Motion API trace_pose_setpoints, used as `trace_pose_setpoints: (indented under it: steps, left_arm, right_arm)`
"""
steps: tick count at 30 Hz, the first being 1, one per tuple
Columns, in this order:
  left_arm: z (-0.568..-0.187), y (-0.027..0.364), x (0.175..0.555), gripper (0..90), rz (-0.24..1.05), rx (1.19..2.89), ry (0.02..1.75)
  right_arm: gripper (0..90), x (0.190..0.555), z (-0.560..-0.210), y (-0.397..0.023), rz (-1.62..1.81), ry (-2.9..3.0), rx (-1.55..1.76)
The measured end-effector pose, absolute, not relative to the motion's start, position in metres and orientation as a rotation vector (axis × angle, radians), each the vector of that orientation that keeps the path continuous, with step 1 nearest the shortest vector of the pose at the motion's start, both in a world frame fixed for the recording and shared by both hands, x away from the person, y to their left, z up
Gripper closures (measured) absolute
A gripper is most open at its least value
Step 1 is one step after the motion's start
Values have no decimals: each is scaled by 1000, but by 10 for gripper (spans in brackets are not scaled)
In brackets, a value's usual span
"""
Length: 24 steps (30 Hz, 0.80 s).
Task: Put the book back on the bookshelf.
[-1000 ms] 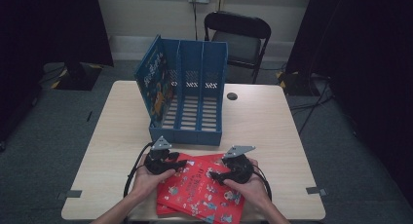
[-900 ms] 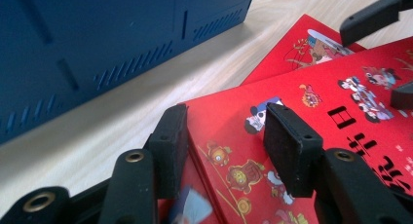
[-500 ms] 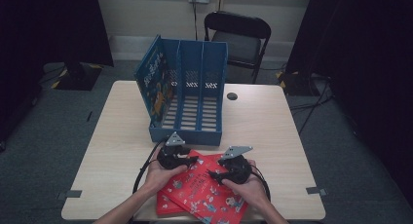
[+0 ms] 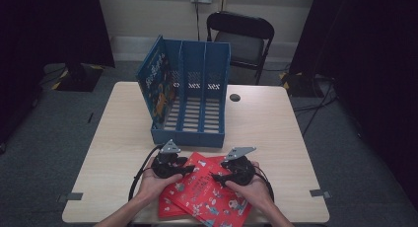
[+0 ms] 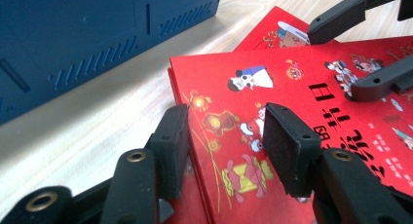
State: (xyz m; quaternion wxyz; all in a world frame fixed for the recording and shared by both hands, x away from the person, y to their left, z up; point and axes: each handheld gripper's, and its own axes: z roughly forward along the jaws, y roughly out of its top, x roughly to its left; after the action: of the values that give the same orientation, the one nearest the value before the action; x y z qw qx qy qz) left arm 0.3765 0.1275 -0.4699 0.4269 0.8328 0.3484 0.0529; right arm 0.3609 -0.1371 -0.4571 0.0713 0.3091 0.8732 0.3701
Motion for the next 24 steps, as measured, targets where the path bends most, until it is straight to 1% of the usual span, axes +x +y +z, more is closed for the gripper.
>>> trace_pose_setpoints:
  steps: [5, 8, 11, 16, 18, 21, 24]
  left_arm:
    - [-469, 116, 382, 545, 154, 2090, 845]
    - [-467, 108, 384, 558, 191, 2117, 812]
    - [-467, 101, 390, 572, 171, 2120, 798]
    - [-469, 90, 393, 583, 181, 2094, 795]
    - [-469, 91, 395, 583, 179, 2102, 780]
    - [-469, 94, 396, 581, 138, 2091, 792]
    - [-467, 100, 394, 566, 111, 2121, 788]
  right_arm:
    - [401, 364, -457, -139, 1107, 2613, 956]
    - [404, 366, -457, -140, 1108, 2604, 979]
    - [404, 366, -457, -141, 1105, 2602, 980]
    - [391, 367, -458, -144, 1112, 2598, 993]
    - [391, 368, -458, -144, 1116, 2601, 996]
    - [385, 368, -458, -144, 1119, 2601, 995]
    - [373, 369, -459, -144, 1133, 2602, 998]
